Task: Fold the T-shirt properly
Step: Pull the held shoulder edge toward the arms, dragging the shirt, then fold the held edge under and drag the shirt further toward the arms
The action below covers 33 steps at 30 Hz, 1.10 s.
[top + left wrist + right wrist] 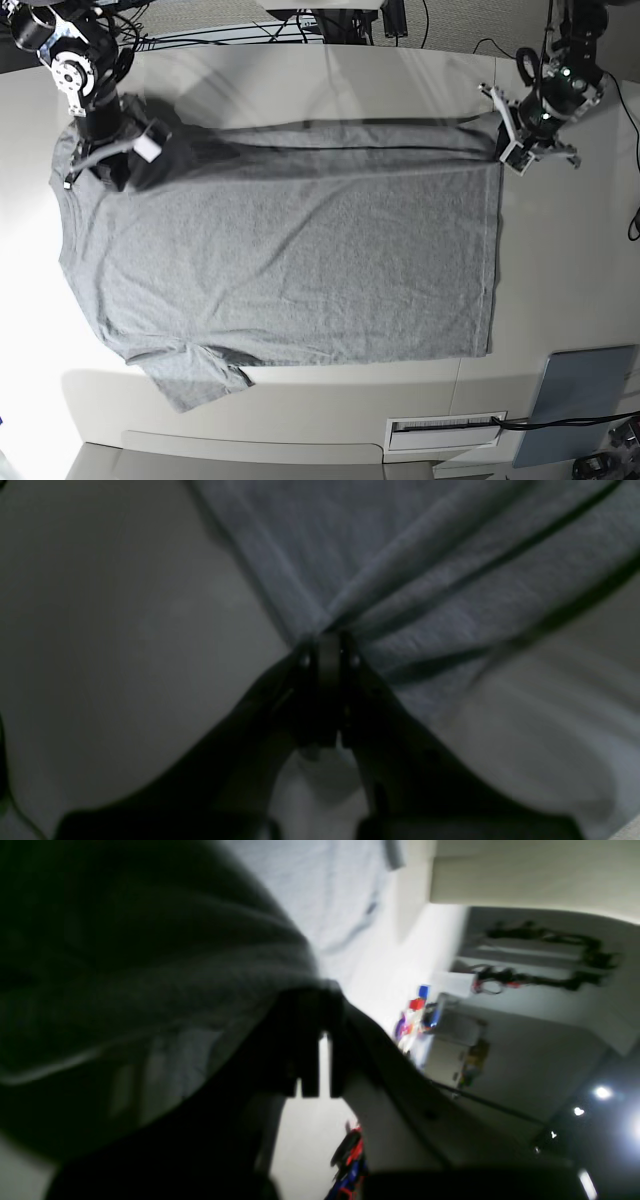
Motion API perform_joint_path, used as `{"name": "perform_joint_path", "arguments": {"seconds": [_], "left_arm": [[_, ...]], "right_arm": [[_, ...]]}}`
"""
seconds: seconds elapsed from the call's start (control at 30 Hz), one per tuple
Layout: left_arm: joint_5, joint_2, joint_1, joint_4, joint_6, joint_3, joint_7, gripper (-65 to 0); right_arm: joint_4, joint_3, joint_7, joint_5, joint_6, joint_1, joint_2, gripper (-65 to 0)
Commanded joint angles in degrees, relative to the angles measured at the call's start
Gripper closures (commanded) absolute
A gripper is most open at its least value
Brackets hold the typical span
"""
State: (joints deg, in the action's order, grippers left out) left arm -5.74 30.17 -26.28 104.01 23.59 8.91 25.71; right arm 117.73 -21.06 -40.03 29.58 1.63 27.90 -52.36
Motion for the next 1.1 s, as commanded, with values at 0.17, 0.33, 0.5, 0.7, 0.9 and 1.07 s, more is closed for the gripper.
{"name": "perform_joint_path", "arguments": {"seconds": [0.17,0.33,0.5,0.7,0.9,1.07], "left_arm": [[1.25,0.76,4.94,-2.43,-5.53,-2.80,-0.59,0.0],[0.98,0.79,7.74,-4.26,-6.25,-2.78,-0.15,0.0],[0.98,0.66,9.03,-4.52,-6.27,-2.78,-0.15,0.0],[0.98,-1.05,9.33,-4.52,-6.21,-2.78,-0.20,0.0],[1.01,-2.91,10.38,-4.55,-6.05,-2.80,-0.24,0.0],[1.01,-2.91,11.56,-4.70,-6.01,-2.80,-0.20,0.0]], "right_arm": [[0.66,0.48,2.54,-1.53,-0.70,-2.84,-1.14,0.0],[0.66,0.48,3.89,-1.99,-0.72,-4.94,-1.11,0.0],[-0.42,0.48,5.29,-4.74,-0.74,-7.32,-0.09,0.0],[-7.89,0.37,7.65,-7.54,-0.76,-10.95,2.71,0.0],[-13.18,0.37,8.92,-10.19,-0.83,-15.28,4.87,0.0],[-15.96,0.37,10.19,-11.74,-2.71,-18.45,7.26,0.0]]}}
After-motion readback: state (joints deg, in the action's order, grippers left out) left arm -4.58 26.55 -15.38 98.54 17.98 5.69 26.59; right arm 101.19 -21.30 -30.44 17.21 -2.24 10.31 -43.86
